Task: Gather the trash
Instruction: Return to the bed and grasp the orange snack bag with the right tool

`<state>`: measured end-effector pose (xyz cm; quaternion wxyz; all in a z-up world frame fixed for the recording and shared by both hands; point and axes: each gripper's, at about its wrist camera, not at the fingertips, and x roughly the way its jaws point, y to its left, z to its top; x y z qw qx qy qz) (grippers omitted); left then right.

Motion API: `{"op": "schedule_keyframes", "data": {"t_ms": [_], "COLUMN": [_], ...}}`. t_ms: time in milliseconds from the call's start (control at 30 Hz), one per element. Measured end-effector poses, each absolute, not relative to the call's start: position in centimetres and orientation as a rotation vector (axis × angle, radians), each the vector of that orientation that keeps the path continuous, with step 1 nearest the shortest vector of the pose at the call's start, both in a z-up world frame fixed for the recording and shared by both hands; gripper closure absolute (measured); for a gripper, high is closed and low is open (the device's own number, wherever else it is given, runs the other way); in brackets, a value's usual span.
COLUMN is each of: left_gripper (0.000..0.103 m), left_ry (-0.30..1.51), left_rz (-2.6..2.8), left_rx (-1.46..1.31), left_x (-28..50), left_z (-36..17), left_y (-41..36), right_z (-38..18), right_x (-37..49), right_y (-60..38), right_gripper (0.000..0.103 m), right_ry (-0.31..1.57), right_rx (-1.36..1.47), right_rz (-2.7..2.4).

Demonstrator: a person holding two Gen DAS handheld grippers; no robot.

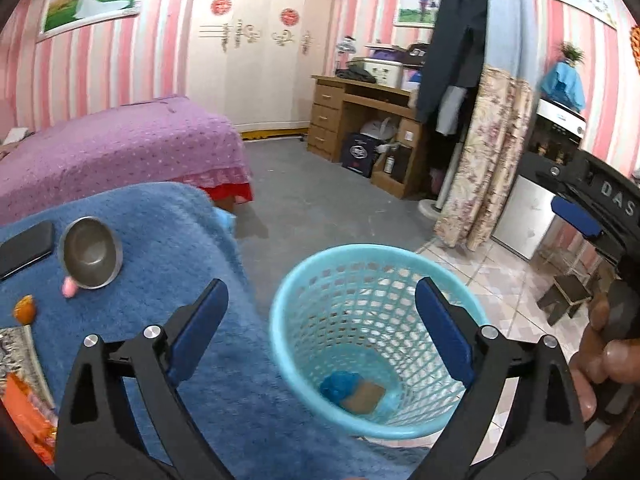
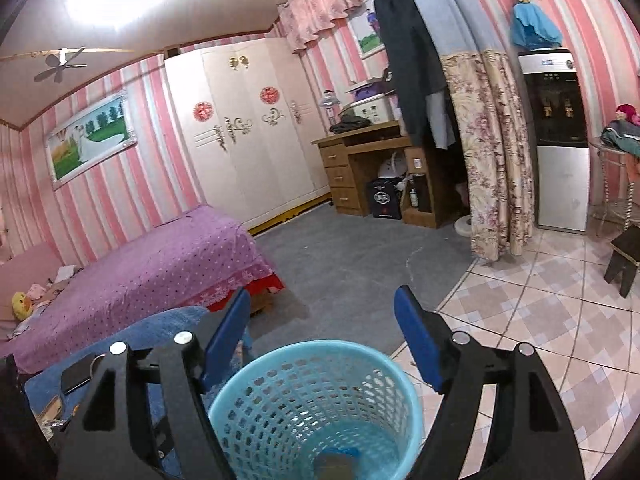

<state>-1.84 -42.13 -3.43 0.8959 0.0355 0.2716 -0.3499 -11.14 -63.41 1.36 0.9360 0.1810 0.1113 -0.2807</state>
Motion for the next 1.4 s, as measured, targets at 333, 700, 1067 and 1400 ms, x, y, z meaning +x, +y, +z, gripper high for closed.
{"op": "schedule_keyframes", "data": {"t_ms": [333, 700, 1067, 1400], "left_gripper": [0.011, 0.009, 0.008, 0.008], "left_ry": [0.545, 0.526, 0.651, 0.736], "left_rz": [-0.444, -0.114, 0.045, -0.018], "left_rx": [0.021, -0.006, -0.071, -0.017], "left_x": [-0.2, -0.2, 1.8, 2.2], "left_z": [-0.6, 1.1, -4.7, -7.3], "left_y": [-27.8, -8.4, 2.0, 1.0], "right_z": [1.3, 0.1, -3.5, -7.3], "right_x": [-6.9, -2.3, 0.9, 2.0], "right_y": [-55.0, -42.6, -31.6, -28.4], "right_gripper": [0.024, 0.020, 0.019, 0.019], "right_ry": [0.308, 0.408, 0.568, 0.743], "right_rx": [0.262, 0.173, -0.013, -0.081], "right_rz": [-0.327, -0.059, 0.148, 0.270]}}
